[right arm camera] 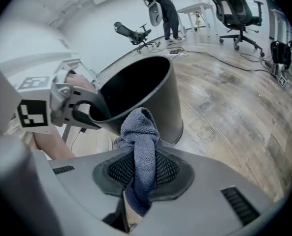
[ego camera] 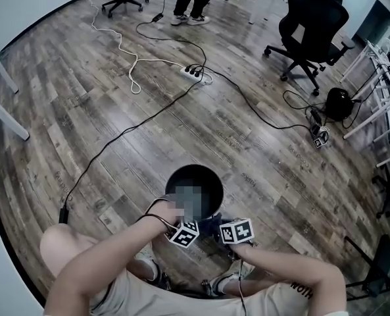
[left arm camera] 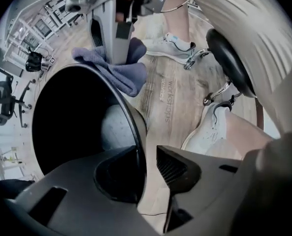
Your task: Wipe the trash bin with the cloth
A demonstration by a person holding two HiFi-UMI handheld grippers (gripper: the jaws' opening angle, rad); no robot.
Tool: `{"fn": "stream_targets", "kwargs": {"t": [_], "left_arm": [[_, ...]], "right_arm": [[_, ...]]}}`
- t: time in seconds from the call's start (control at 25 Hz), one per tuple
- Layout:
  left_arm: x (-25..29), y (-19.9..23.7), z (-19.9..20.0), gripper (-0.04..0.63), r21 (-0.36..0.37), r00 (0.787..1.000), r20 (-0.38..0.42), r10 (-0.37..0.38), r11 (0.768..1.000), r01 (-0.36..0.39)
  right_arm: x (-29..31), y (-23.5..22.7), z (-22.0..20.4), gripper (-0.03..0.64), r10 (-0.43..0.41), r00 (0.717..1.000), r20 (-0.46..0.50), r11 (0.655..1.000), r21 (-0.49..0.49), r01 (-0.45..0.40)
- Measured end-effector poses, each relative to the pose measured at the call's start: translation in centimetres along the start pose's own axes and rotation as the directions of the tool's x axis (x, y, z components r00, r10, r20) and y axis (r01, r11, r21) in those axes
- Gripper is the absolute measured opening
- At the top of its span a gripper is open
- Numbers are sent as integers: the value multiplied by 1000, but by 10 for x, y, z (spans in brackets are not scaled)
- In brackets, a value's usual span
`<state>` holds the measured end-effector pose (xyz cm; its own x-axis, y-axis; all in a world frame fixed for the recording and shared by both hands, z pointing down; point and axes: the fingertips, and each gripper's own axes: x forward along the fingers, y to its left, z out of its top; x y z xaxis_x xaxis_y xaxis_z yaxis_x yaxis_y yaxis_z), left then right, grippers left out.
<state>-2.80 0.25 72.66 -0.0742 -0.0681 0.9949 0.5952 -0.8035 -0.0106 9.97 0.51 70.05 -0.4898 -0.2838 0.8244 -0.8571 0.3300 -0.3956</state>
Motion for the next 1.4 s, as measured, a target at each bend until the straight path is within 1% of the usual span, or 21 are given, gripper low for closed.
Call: {"fn": "stream_targets", "kwargs": {"t": [0.08,0.2,0.32,0.48,0.64,0.76,0.84,0.92,1.0,1.08,1.12,1.16,1.28,1.32,1.4], "left_arm": [[1,3,1,55,3,1000,-5,25,1000,-25],[0,2,4,41,7,1000,-9,10,1000,-10],[-2,0,12,21,7,1000,3,6,1000,-6],[-4,-3,28,22,-60,998,63,-7,998,11],[-5,-2,37,23,-106,997,82,-12,994,21],[-5,0,40,23,-145,997,73,-3,989,14],[-6,4,45,23,-198,997,74,8,980,7],[-7,6,49,23,-255,996,86,18,967,5],[-7,9,52,23,-283,995,91,29,959,-2],[-7,13,51,25,-281,994,98,37,960,-8],[-7,13,52,25,-280,993,113,32,960,0],[-7,11,54,25,-281,991,136,17,959,22],[-11,-3,63,91,-268,979,200,-49,958,102],[-13,-4,63,109,-252,977,204,-62,961,113],[-16,-3,56,138,-211,979,184,-87,969,126]], "right_arm": [[-6,16,5,77,36,999,11,999,-21,-35],[-6,26,16,77,43,999,27,999,-18,-42],[3,21,15,77,27,1000,10,1000,-5,-26],[27,2,-1,77,-10,1000,-23,1000,-11,10],[62,-20,-21,77,-26,999,-33,999,18,27],[92,-39,-37,77,-40,999,-14,996,78,41],[111,-54,-46,77,-57,998,1,990,126,57],[132,-66,-54,77,-59,998,-3,979,194,58],[150,-74,-62,77,-34,999,-16,960,279,37],[156,-78,-62,77,-11,1000,-19,941,338,17],[156,-78,-61,77,-9,1000,-18,939,345,15],[153,-76,-63,77,-11,1000,-24,941,339,18],[137,-69,-74,77,-25,997,-68,950,310,44],[130,-68,-72,77,-30,997,-74,952,303,52],[115,-68,-60,77,-36,997,-71,958,280,54]]}}
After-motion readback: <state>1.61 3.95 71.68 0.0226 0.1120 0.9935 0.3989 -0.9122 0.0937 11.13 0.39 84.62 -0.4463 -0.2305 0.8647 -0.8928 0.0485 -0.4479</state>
